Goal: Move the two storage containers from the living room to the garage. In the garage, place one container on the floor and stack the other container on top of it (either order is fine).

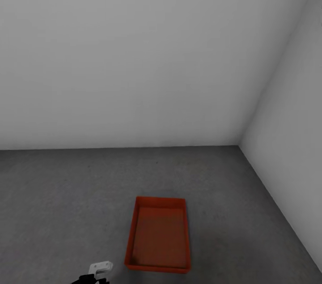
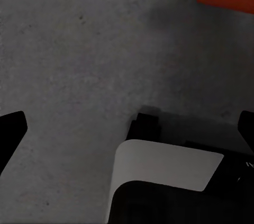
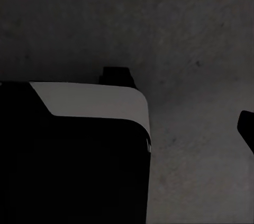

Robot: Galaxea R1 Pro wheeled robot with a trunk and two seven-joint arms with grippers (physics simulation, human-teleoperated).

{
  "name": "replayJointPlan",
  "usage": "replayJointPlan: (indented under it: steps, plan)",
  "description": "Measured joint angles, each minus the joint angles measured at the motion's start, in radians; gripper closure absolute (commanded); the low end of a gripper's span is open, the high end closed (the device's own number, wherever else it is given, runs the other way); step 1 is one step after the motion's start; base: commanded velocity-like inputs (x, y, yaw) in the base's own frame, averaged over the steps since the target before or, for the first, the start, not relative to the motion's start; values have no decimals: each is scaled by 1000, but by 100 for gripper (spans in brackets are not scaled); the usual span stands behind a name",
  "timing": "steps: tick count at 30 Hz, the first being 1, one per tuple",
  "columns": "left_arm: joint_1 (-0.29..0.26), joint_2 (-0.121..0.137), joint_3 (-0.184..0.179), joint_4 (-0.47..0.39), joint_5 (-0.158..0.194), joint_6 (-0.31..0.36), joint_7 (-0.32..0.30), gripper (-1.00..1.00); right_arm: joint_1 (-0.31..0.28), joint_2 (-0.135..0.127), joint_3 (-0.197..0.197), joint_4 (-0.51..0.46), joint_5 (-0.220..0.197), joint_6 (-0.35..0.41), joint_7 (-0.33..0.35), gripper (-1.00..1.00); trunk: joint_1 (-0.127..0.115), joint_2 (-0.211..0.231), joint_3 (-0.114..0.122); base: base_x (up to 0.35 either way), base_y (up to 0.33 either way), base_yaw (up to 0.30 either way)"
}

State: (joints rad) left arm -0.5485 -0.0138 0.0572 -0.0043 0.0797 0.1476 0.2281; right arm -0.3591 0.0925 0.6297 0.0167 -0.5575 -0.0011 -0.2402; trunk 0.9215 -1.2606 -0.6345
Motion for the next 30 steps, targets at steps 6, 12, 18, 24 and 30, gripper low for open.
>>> replayJointPlan:
  steps: [6, 12, 18, 24, 30]
  plan:
    - [3, 1, 0, 0, 0, -2, 0, -100, 2, 0, 0, 0, 1, -9, 0, -100, 0, 0, 9, 0, 0, 0]
    - [3, -2, -1, 0, -1, -3, 0, -100, 3, 0, 0, 1, 1, -10, 0, -100, 0, 0, 19, 0, 0, 0]
    - [3, -2, -1, 0, 0, -2, 0, -100, 20, 0, 0, 1, 1, -11, 0, -100, 0, 0, 28, 0, 0, 0]
    - [41, -5, 0, 0, -3, -5, -1, -100, 41, 6, 0, 1, 1, -12, 1, -100, 0, 0, 37, 0, 0, 0]
    - [69, -4, -1, 0, -2, -5, -1, -100, 68, 8, 0, 1, 5, -13, 14, -100, 0, 0, 46, 0, 0, -37]
